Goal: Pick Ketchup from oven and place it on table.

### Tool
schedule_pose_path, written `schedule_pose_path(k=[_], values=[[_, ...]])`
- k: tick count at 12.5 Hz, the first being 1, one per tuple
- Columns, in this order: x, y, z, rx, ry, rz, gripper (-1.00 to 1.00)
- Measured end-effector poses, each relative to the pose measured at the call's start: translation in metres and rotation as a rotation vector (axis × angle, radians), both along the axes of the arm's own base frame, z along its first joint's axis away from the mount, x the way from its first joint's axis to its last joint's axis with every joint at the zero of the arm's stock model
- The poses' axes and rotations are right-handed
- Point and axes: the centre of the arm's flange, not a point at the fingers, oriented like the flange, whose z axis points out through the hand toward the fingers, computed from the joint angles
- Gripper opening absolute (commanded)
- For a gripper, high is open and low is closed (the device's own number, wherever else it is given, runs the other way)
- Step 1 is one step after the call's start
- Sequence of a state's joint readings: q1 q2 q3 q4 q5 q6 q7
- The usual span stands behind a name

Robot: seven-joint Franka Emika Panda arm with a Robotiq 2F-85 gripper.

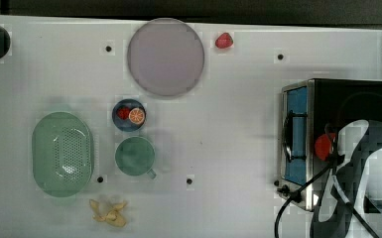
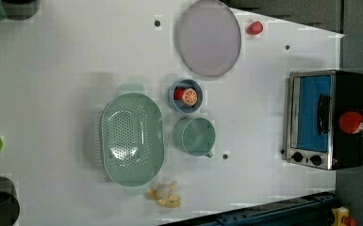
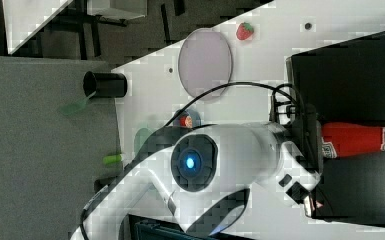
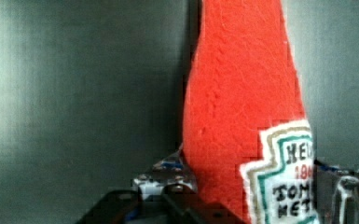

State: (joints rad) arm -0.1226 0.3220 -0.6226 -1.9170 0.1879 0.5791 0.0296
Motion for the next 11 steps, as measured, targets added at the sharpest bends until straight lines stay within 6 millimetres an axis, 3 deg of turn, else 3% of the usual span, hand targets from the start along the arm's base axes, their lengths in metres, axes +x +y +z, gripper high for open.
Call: schedule_pose_path(k=[2,3,5,8,11], values=[[0.007,0.014,0.008,0.007,0.064,0.058,0.29],[0.014,0.021,0.022,0.025,0.107,0.085,0.29],[0.039,0.041,0.068,0.009,0.095,0.150,0.29],[0.061,0.104,0.154,0.017,0.015,0.289,0.29],[0.083,0.190,0.224,0.008,-0.120,0.499,0.29]])
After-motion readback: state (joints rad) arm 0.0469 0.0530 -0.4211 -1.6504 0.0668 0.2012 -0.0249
